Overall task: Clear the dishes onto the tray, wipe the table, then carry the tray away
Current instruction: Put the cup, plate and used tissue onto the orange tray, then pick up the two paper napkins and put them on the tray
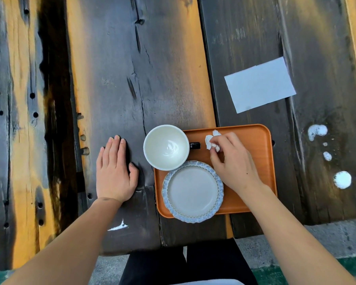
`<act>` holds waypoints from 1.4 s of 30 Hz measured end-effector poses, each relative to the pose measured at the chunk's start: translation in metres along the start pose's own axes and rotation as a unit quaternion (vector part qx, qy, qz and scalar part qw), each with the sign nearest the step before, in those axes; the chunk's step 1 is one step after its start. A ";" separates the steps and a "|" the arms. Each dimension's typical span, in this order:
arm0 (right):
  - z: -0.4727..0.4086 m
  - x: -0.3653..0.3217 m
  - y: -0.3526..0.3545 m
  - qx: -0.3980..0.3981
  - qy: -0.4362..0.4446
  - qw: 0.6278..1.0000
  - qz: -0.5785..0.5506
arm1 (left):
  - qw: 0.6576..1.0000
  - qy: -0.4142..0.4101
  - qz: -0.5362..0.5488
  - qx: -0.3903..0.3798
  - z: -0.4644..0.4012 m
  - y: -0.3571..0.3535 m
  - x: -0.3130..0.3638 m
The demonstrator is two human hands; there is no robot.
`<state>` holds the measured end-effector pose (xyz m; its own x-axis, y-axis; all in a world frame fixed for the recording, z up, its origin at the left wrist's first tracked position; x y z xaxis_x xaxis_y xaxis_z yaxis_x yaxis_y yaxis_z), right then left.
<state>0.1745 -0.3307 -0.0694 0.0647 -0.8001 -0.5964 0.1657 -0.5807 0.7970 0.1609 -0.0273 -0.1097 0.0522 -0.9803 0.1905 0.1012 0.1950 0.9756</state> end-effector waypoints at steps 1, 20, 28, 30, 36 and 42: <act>0.003 0.001 0.001 -0.004 -0.008 1.000 0.002 | 1.000 0.000 0.000 -0.003 0.000 -0.001 0.000; 0.264 0.045 0.031 0.024 -0.308 0.946 -0.101 | 0.962 0.172 0.078 -0.198 0.170 0.002 -0.003; 0.392 0.138 0.040 -0.008 -0.440 0.873 -0.208 | 0.945 0.109 0.190 -0.244 0.227 -0.001 0.117; 0.435 0.162 0.044 -0.001 -0.462 0.860 -0.216 | 0.942 0.111 0.190 -0.253 0.238 -0.006 0.150; 0.546 0.211 0.068 0.016 -0.519 0.827 -0.216 | 0.920 0.126 0.148 -0.340 0.281 -0.048 0.233; 0.604 0.228 0.058 -0.065 -0.546 0.808 -0.212 | 0.908 0.072 0.103 -0.400 0.311 -0.071 0.303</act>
<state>-0.3954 -0.6379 -0.1020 -0.9199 -0.2298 -0.3177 0.0513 -0.8738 0.4836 -0.1392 -0.3484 -0.0872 0.2762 -0.9172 0.2873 0.7604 0.3913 0.5183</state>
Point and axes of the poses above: each hand's wrist, its own z-axis away from the middle knuckle, its own y-axis out of the back of the hand, x = y × z, the point moved 10 cm from there along -z, towards the middle knuckle, and after that the axes turned 7 degrees about y, right-handed, at the moved point
